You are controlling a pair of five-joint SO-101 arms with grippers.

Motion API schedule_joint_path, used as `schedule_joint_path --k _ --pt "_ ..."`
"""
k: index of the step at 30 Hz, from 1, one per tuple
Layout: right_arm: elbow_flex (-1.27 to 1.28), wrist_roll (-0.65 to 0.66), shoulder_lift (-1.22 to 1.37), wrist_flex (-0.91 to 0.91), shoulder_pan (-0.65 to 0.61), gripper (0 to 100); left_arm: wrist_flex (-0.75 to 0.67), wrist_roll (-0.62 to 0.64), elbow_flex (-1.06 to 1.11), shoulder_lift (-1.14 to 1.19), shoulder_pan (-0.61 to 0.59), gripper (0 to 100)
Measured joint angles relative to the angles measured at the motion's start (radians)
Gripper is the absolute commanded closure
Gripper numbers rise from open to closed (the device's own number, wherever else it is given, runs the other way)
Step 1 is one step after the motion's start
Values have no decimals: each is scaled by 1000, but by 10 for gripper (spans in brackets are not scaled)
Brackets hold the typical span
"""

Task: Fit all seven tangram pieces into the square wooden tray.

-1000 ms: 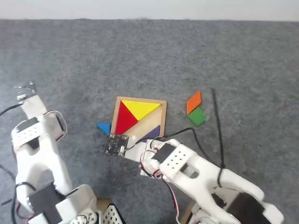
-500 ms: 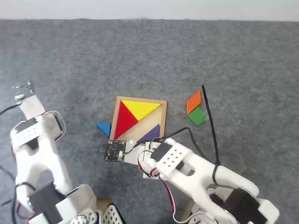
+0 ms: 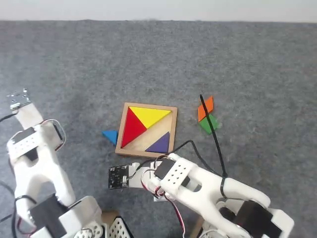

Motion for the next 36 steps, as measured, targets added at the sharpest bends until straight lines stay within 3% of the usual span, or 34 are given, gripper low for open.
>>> schedule_joint_path --k 6,19,26,36 --pt "-8 -55 0 2 -2 742 0 0 0 0 -2 987" --pt "-31 -396 0 -2 -2 742 0 0 0 0 -2 987" --pt "-31 -623 0 -92 -54 742 0 0 0 0 -2 987" --pt "-31 -654 0 -110 -41 743 0 0 0 0 -2 987"
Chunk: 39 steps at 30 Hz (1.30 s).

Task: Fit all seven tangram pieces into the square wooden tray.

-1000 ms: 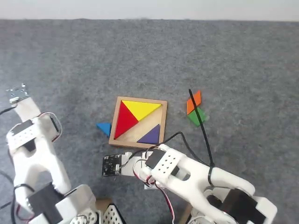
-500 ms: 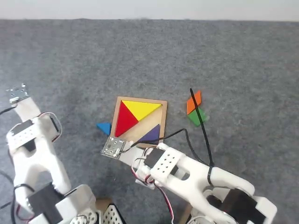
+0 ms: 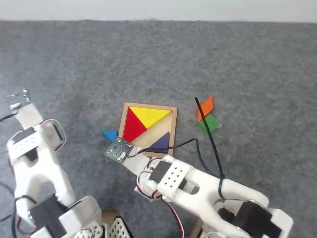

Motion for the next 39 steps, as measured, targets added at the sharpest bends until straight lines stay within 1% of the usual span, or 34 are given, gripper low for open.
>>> schedule_joint_path --k 4,8,12,18,23,39 --pt "0 8 3 5 38 743 0 0 0 0 0 987" --pt "0 25 8 14 41 743 0 0 0 0 0 987" --pt "-41 31 83 48 41 745 0 0 0 0 0 987" --pt "-160 37 196 120 46 816 0 0 0 0 0 987" --pt "-170 104 199 123 48 816 0 0 0 0 0 987" --pt "-170 118 199 123 48 823 0 0 0 0 0 987"
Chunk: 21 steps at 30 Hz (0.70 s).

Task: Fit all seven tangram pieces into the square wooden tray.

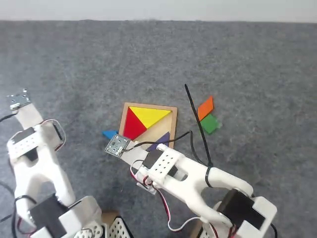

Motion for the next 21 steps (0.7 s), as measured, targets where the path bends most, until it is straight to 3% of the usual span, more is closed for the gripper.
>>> schedule_joint_path --k 6,21 --pt "0 0 0 0 2 911 0 0 0 0 0 987" --pt "-12 3 0 12 3 908 0 0 0 0 0 987"
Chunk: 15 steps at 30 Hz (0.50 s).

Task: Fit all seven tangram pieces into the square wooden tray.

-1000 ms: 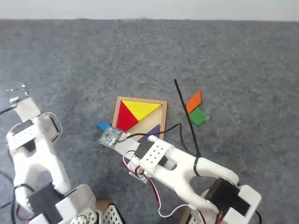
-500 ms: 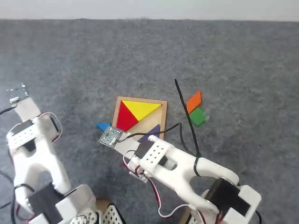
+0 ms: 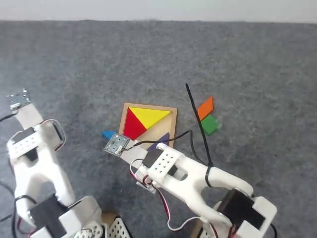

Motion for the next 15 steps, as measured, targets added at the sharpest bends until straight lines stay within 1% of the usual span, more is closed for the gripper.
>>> schedule_joint_path --k 4,9,12,15 --pt "-2 3 -5 20 -2 909 0 0 0 0 0 987" --pt "0 3 -60 75 -3 909 0 0 0 0 0 987" --pt "2 3 -92 78 -5 909 0 0 0 0 0 987" --pt "2 32 -114 80 -5 909 0 0 0 0 0 987"
